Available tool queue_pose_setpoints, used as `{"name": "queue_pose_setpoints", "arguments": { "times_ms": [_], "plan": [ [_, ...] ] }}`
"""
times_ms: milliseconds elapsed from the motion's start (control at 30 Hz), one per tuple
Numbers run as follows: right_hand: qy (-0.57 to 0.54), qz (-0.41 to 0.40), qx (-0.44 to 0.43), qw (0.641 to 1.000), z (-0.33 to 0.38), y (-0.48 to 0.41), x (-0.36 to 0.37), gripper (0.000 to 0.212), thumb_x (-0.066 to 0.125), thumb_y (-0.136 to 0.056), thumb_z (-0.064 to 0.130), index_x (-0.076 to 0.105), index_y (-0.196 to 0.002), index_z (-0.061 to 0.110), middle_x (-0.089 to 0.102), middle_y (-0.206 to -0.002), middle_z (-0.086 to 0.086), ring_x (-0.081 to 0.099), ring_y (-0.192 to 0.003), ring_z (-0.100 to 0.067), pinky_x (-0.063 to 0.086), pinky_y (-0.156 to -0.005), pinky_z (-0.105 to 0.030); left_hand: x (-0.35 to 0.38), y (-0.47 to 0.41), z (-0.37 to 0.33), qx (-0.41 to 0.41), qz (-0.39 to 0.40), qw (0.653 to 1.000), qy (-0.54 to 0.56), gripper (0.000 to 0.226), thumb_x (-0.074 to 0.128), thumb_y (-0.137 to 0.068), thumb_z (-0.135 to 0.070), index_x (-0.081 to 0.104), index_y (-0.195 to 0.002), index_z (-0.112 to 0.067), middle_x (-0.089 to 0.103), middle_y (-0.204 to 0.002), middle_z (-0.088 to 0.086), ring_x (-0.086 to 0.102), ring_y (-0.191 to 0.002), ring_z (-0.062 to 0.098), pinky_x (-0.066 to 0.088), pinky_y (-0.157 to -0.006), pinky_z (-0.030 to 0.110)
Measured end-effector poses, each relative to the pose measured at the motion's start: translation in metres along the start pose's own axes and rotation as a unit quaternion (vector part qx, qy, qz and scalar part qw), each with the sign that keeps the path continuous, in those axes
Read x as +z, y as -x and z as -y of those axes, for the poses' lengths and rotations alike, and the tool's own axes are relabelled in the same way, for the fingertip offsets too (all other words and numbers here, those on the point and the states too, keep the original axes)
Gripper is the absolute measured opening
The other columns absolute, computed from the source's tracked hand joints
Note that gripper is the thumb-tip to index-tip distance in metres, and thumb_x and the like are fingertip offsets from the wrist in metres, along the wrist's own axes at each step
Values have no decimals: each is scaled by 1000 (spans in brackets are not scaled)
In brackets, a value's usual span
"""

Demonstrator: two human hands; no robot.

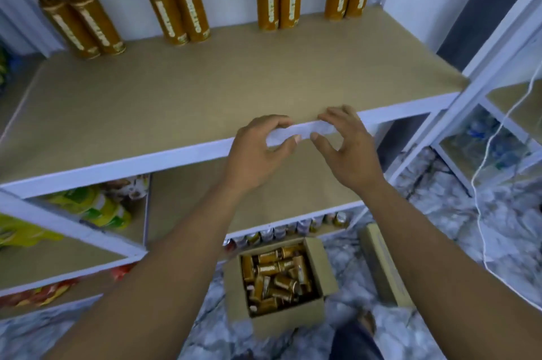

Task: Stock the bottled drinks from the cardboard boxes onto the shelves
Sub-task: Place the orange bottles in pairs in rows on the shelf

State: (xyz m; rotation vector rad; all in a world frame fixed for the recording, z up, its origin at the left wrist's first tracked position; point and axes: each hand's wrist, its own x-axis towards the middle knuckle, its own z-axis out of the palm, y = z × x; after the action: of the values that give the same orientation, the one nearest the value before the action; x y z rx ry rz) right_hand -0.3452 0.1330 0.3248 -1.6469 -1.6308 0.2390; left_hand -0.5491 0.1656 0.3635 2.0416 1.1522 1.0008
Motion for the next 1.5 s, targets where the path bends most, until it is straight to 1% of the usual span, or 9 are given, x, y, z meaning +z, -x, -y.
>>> {"name": "queue_pose_setpoints", "arguments": {
  "times_ms": [167,467,567,767,900,1000,1200,1367,1500],
  "plan": [
    [-58,-2,68,996,20,60,12,28,64,-97,40,75,-104,15,74,-109,3,67,-100,-14,54,-90,-36,6,71,21,-86,-5,994,61,17,73,-94,-28,68,-109,-34,71,-103,-18,66,-98,-3,55,-90,25],
    [-107,171,141,969,-62,132,76,10,64,-99,28,71,-94,23,71,-93,15,65,-95,0,49,-78,-16,76,171,109,-286,-21,954,84,19,66,-99,-6,67,-117,-5,67,-97,-6,61,-83,-13,44,-76,8],
    [-93,239,183,949,-111,169,114,8,64,-100,31,68,-93,29,68,-89,25,61,-89,17,44,-74,-5,117,220,165,-365,2,927,79,19,66,-100,-13,67,-119,-10,66,-99,-6,61,-85,-12,45,-77,6],
    [-75,277,285,915,-229,263,230,14,64,-98,35,64,-86,42,68,-95,26,65,-102,2,54,-90,-32,213,318,317,-476,32,877,60,25,72,-95,-37,66,-119,-30,72,-101,-10,64,-90,-9,51,-78,16],
    [-47,262,327,907,-306,328,325,16,66,-97,33,70,-110,25,71,-109,11,65,-107,-7,44,-77,-5,278,361,426,-483,53,873,39,38,71,-95,-37,66,-129,-22,72,-112,-5,67,-100,2,58,-87,33],
    [-43,256,335,906,-357,360,392,36,66,-96,39,65,-128,23,70,-125,6,64,-115,-10,48,-87,-20,318,374,497,-469,67,881,15,42,71,-95,-38,61,-134,-25,69,-125,-4,64,-115,11,54,-98,38],
    [-27,241,311,919,-428,376,485,52,60,-97,45,46,-146,34,57,-141,5,55,-119,-12,41,-92,-27,366,367,597,-409,43,905,-109,64,67,-97,-39,41,-153,-25,49,-153,2,49,-137,21,36,-103,26],
    [-75,222,328,915,-463,379,521,70,65,-96,39,28,-156,38,38,-158,9,37,-144,-11,35,-119,-45,387,378,620,-358,5,916,-183,64,66,-98,-34,40,-154,-18,41,-159,10,59,-125,27,41,-99,23],
    [-82,191,346,915,-476,383,531,75,64,-98,36,21,-160,35,35,-162,7,34,-148,-14,30,-121,-38,394,377,623,-356,-37,911,-207,67,70,-95,-27,40,-155,-18,39,-160,10,52,-131,18,34,-102,17]
  ]
}}
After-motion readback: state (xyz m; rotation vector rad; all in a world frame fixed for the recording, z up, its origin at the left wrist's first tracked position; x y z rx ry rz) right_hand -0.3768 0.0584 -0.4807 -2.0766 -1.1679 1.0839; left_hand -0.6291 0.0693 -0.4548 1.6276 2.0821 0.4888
